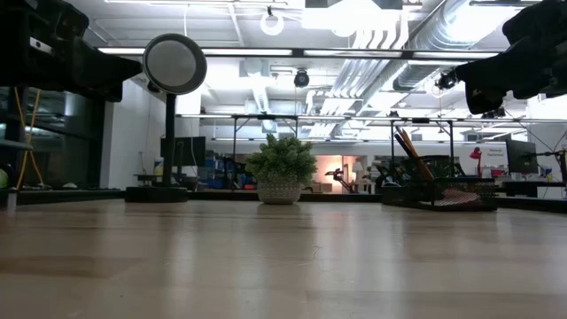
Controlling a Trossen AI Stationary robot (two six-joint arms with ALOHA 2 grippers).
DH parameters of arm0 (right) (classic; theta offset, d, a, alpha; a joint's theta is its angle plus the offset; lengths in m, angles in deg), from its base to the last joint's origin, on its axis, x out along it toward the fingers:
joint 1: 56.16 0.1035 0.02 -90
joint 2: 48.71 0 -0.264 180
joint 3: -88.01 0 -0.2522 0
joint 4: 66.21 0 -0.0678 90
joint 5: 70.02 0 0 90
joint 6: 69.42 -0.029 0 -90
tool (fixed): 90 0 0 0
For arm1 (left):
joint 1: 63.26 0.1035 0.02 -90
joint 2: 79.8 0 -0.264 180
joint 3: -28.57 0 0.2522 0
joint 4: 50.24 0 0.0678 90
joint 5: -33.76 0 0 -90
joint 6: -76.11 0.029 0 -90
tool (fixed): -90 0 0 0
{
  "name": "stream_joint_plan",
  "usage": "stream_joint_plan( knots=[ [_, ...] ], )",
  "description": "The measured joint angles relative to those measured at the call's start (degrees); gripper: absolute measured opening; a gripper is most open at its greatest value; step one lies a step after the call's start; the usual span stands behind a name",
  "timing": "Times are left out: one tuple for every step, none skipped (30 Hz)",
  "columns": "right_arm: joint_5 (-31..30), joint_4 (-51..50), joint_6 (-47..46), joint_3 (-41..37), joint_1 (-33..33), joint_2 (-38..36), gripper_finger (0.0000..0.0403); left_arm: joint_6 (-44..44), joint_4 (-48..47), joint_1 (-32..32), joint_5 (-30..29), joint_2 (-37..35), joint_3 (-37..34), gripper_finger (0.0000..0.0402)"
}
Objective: Pick and place office supplies into organizer
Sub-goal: Return to Home Position
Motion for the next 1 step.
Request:
stream_joint_plan(
  knots=[
    [0.0, 0.01, 0.0, 0.0, 0.0, 0.0, 0.0002, -0.01, 0.0, 0.0, 0.01, 0.02, 0.01, 0.0001]
  ],
)
